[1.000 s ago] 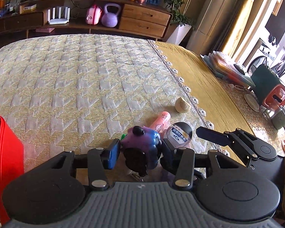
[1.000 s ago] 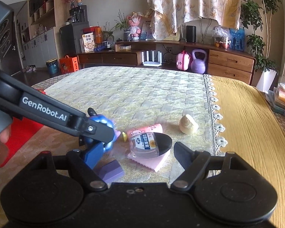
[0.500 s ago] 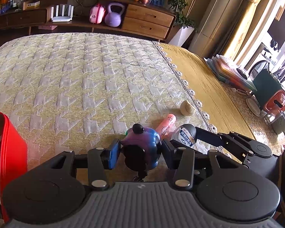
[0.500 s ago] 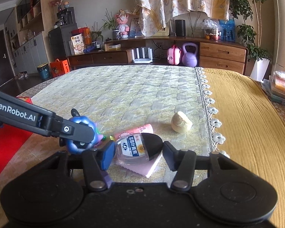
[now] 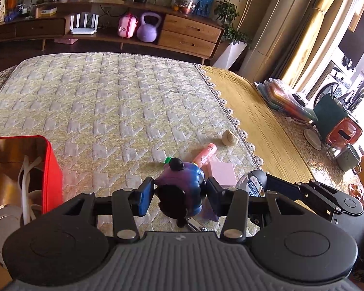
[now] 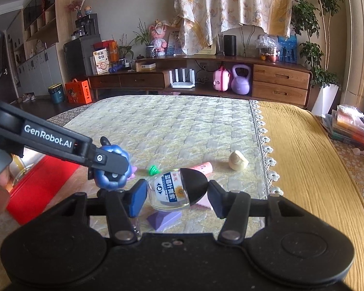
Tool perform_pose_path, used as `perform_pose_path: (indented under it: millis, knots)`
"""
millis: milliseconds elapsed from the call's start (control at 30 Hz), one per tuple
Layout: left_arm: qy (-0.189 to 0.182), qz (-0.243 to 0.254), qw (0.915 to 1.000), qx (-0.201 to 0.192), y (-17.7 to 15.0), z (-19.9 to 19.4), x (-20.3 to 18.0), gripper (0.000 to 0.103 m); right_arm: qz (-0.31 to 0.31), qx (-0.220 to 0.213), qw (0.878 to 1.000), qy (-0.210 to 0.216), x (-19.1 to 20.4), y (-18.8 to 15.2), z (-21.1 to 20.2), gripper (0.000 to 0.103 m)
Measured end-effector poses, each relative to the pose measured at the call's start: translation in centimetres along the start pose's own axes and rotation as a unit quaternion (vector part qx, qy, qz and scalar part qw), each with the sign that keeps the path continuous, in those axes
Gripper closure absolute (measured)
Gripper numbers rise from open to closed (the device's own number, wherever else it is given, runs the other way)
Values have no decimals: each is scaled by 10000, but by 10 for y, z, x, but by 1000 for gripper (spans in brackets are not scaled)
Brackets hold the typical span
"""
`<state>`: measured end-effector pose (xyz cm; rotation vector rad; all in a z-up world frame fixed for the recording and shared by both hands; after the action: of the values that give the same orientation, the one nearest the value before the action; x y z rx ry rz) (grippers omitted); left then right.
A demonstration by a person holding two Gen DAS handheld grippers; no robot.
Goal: Organize rigid objects
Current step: 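Carry the toy figure and clear container over the red tin box with both tools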
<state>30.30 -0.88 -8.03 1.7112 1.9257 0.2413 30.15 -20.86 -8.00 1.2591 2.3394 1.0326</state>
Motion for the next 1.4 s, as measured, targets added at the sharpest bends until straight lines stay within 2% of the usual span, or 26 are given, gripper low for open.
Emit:
perform_pose_path:
  millis: [300, 600, 933, 1400]
  knots:
    - [72, -24, 9999, -103, -29, -45, 11, 57, 19, 21, 9999, 97, 36, -5, -42, 49]
    - [91, -88, 9995, -276, -55, -88, 34, 57, -282, -30, 9993, 230, 86, -4, -66, 49]
    - [304, -273, 9984, -392, -73, -122, 89, 57, -651, 38, 9969, 449, 146, 4, -58, 49]
    - [665, -625, 9954, -275, -90, -128, 166, 57, -942, 170, 9938, 570, 200, 23, -13, 49]
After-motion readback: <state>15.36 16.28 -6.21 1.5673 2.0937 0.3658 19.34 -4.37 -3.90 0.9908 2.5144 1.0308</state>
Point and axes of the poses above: each gripper's, at about its wrist camera, not at the fingertips, and z roughly the way its jaws point, x to its left, y to its top, the point moved 3 cm from there along z, roughly the way its jaws point, and after that the axes turned 12 degrees about x, right-handed, at the moved point
